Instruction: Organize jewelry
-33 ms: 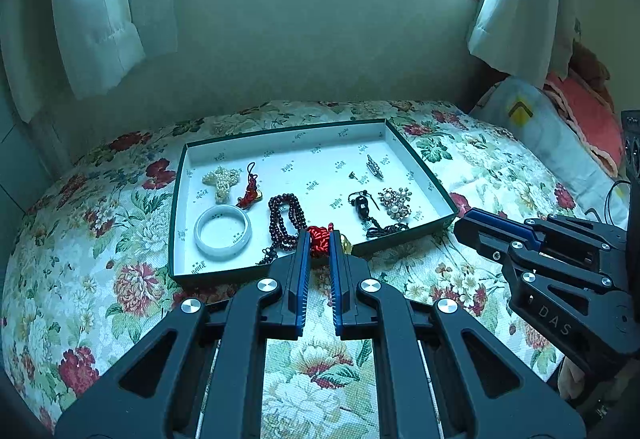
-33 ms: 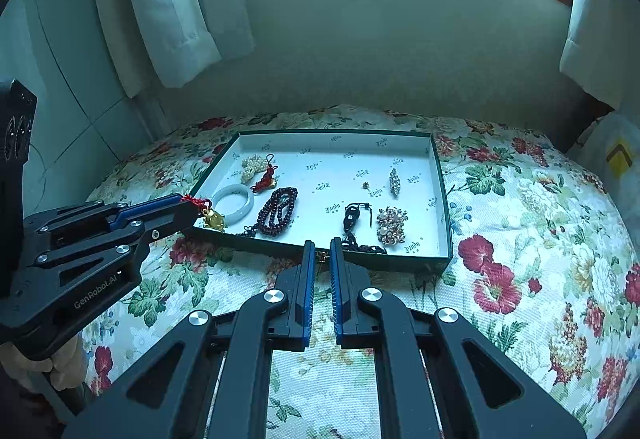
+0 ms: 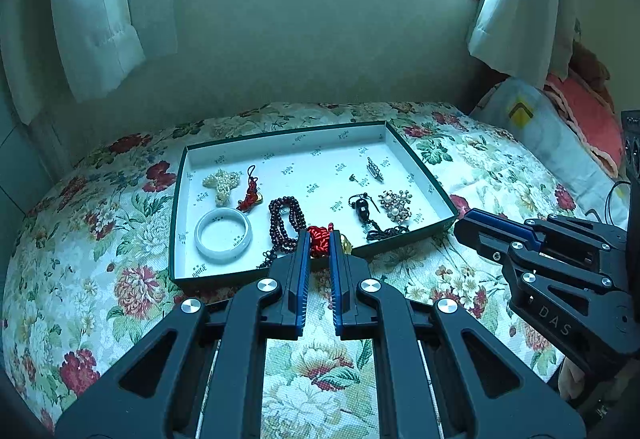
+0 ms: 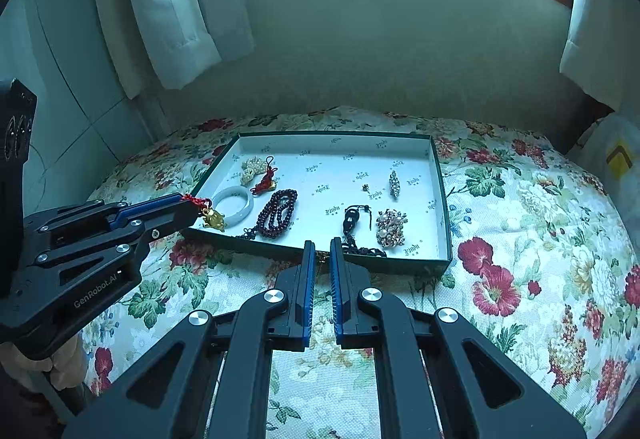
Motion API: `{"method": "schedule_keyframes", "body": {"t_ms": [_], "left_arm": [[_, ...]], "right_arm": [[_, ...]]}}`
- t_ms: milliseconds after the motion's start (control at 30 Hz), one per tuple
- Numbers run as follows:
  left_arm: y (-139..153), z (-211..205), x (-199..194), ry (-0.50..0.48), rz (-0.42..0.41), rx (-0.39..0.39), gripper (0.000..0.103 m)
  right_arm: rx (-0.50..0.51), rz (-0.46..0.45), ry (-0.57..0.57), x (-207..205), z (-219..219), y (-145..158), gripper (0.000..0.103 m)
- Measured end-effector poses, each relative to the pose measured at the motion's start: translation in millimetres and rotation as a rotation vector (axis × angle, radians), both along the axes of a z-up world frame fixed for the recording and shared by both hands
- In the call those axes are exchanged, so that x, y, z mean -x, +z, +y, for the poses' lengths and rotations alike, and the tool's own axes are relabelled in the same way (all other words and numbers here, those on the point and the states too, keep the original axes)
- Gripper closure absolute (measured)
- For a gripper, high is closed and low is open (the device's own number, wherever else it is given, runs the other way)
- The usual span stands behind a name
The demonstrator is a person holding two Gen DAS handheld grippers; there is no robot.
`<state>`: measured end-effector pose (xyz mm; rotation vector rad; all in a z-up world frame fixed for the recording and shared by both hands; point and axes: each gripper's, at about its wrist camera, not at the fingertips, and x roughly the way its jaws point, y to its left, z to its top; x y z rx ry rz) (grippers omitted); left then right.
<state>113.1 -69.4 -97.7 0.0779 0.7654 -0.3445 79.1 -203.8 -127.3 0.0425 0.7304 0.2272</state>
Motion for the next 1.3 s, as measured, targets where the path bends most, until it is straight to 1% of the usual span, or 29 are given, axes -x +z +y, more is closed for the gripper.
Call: {"method": "schedule_keyframes", "body": {"t_ms": [167,400,667,833,1033,1100,1300], "left_arm": [[5.0,-5.2,-13.2,-0.005,-0.011,-0.004,0.094],[4.6,-11.1,-42.6,0.005,-0.02,-0.01,0.094],[-7.9,-13.4,-86.0,0.034,-0.007,-0.021,0.094],[-23.4,-19.1,-115.7,0.053,0.017,-0.03,0.094],[-42.9,-24.7,-151.9,0.077,0.039,-0.047,0.094],[-51.0,-24.8,-162.2,0.088,0.046,-0.058,0.094],[-77.1,-22.4,-191.0,0.127,0.101,-0.102,0.094]], "right_arm": [[0.0,-0.019,-0.003,-13.1,-2.0,7.1,0.096],[-0.002,-0.03,-0.006,-44.3,-2.1,11.9,0.096],[0.001,-0.028,-0.013,-84.7,-2.3,7.3,0.096],[0.011,-0.019,-0.01,-113.2,-2.5,-1.7,0.096],[0.031,0.019,0.001,-147.7,3.9,-22.8,0.096],[0.037,0.032,-0.001,-158.1,5.0,-30.3,0.096],[0.048,0.085,-0.005,-187.9,6.6,-54.4,0.096]]}}
